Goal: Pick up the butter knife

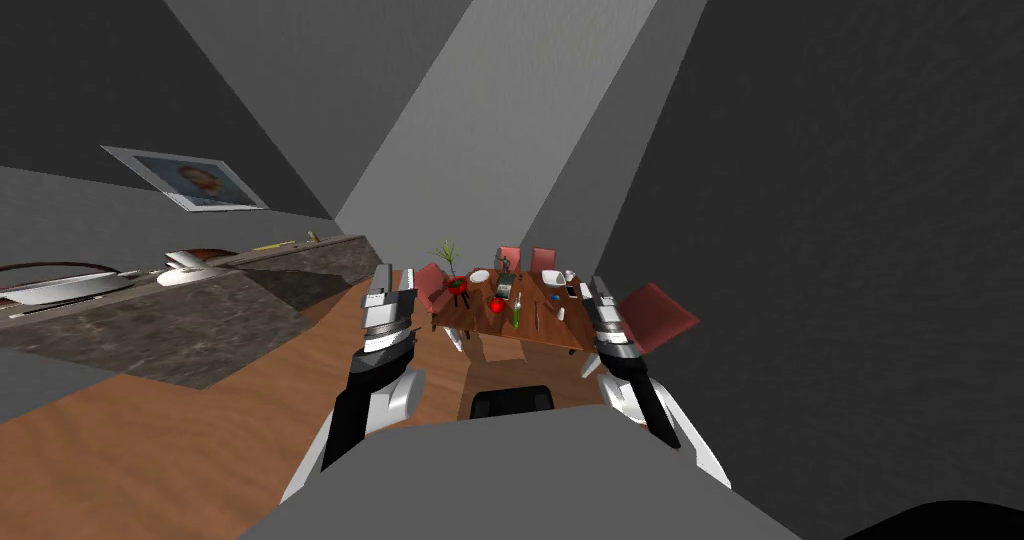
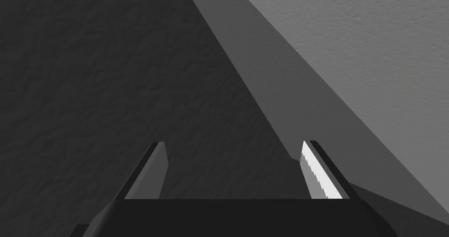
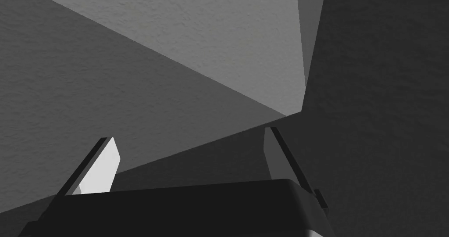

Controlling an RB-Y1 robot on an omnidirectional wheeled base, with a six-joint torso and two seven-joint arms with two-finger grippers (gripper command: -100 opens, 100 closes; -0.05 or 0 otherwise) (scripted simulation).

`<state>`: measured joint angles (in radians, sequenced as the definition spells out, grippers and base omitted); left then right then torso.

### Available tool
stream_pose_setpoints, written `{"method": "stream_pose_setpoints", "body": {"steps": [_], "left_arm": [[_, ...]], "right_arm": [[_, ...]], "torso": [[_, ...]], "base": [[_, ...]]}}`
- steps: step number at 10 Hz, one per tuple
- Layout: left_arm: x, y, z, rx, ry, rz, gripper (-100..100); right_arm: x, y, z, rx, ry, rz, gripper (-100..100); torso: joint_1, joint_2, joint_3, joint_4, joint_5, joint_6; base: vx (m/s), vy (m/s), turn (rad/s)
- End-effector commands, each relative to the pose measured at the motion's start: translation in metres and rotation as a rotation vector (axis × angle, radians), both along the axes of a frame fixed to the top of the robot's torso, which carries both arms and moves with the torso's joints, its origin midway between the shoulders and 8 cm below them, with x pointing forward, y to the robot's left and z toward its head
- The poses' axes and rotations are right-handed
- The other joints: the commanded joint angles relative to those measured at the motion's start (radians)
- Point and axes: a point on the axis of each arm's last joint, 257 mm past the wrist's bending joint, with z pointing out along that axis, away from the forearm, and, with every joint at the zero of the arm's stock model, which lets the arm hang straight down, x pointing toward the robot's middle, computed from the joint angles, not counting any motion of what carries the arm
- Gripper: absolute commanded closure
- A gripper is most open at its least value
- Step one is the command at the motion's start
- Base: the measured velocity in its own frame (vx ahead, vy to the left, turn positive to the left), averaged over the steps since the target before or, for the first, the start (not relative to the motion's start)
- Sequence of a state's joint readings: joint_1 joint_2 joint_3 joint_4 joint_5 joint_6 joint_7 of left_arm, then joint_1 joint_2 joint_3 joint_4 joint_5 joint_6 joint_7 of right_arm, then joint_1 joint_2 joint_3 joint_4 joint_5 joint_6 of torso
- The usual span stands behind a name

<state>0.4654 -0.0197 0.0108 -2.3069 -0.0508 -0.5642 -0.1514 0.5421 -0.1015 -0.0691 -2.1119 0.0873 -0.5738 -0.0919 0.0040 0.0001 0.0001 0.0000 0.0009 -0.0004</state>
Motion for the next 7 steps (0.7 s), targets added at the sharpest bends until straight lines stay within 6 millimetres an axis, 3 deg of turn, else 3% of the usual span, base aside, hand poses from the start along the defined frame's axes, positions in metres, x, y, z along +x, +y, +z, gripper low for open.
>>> {"method": "stream_pose_setpoints", "body": {"steps": [1,2,6,7], "left_arm": [[0.000,0.000,0.000,0.000,0.000,0.000,0],[0.000,0.000,0.000,0.000,0.000,0.000,0],[0.000,0.000,0.000,0.000,0.000,0.000,0],[0.000,0.000,0.000,0.000,0.000,0.000,0]], "right_arm": [[0.009,-0.009,-0.027,-0.043,0.075,-0.021,-100],[0.009,-0.009,-0.029,-0.042,0.081,-0.022,-100],[0.017,-0.044,-0.111,-0.148,0.298,-0.098,-100],[0.017,-0.046,-0.119,-0.145,0.313,-0.101,-100]], "torso": [[0.000,0.000,0.000,0.000,0.000,0.000],[0.000,0.000,0.000,0.000,0.000,0.000],[0.000,-0.001,0.000,0.000,0.000,0.000],[0.000,0.000,0.000,0.000,0.000,0.000]], "base": [[0.001,0.063,0.264],[0.004,0.036,0.087],[0.005,0.061,0.328],[0.003,0.039,0.091]]}}
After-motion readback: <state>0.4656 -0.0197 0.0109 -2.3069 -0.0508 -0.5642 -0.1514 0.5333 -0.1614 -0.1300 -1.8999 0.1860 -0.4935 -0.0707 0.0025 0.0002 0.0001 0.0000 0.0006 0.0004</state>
